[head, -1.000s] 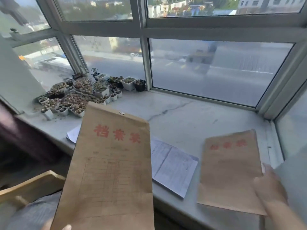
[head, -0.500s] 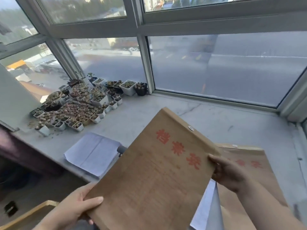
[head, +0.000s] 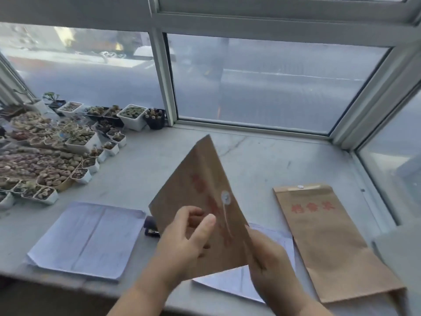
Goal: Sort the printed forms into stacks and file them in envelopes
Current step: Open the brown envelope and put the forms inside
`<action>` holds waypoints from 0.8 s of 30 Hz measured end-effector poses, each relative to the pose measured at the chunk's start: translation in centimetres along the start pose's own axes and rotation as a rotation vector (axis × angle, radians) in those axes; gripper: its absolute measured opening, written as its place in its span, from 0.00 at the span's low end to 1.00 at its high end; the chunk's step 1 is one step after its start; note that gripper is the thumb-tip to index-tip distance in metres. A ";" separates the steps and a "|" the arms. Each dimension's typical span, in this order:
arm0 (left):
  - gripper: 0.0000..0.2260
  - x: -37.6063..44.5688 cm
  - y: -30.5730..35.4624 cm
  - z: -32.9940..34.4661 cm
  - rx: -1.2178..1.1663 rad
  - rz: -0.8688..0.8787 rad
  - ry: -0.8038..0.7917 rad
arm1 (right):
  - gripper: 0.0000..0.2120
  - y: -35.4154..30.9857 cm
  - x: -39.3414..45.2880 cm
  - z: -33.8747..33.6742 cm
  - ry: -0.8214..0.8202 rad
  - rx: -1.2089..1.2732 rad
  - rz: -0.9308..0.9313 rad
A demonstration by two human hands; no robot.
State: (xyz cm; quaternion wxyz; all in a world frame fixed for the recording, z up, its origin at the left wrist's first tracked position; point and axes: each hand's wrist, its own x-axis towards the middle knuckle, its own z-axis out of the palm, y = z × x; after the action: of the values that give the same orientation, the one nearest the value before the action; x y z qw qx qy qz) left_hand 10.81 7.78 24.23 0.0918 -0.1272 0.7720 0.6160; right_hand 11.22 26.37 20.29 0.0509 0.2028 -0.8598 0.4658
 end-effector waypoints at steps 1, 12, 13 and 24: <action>0.23 -0.5 0.7 0.9 -0.058 -0.009 -0.022 | 0.28 -0.4 0.0 0.8 -0.024 -0.092 -0.082; 0.14 -5.8 2.8 0.6 0.682 0.338 0.375 | 0.40 -2.0 -2.6 1.7 -0.229 0.087 -0.188; 0.13 -6.4 3.2 0.4 0.785 0.381 0.405 | 0.39 -1.8 -3.5 1.5 -0.330 0.179 -0.102; 0.07 5.3 -9.3 7.8 0.765 0.051 0.018 | 0.14 19.1 -12.8 -4.8 0.023 0.285 1.177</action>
State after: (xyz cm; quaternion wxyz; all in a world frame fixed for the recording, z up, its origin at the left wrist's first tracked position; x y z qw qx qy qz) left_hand 8.50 12.98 12.21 0.1103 -0.0697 0.9498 0.2843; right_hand 14.87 43.43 4.50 -0.2338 -0.3072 -0.7562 0.5284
